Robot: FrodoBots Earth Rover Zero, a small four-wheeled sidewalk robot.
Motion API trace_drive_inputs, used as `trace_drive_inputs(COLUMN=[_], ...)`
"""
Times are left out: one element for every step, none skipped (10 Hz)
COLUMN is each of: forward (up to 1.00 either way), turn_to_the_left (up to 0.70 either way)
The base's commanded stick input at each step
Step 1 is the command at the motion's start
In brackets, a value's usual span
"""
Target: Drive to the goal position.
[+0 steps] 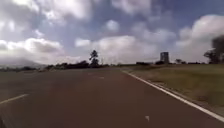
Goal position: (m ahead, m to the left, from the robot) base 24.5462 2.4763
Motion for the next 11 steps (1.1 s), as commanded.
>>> trace_drive_inputs(forward=[1.00,1.00,1.00,1.00,1.00,1.00,1.00,1.00,1.00,1.00,1.00], turn_to_the_left=[0.00,0.00,0.00,0.00,0.00,0.00,0.00,0.00,0.00,0.00,0.00])
